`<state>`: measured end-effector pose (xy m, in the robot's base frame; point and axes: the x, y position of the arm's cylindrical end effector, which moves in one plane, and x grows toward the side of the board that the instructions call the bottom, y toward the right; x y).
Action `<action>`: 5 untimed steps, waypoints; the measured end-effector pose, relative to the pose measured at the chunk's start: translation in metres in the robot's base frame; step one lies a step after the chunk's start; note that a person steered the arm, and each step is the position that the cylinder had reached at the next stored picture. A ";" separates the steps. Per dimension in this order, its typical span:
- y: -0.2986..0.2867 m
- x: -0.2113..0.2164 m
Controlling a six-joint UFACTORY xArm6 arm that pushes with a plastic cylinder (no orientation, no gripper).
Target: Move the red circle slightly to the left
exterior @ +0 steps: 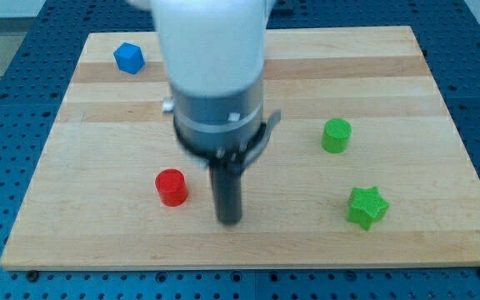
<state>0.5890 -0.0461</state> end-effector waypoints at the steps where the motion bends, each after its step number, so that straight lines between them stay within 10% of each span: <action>1: -0.048 -0.021; 3: -0.053 -0.069; 5: -0.131 -0.029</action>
<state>0.5599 -0.1768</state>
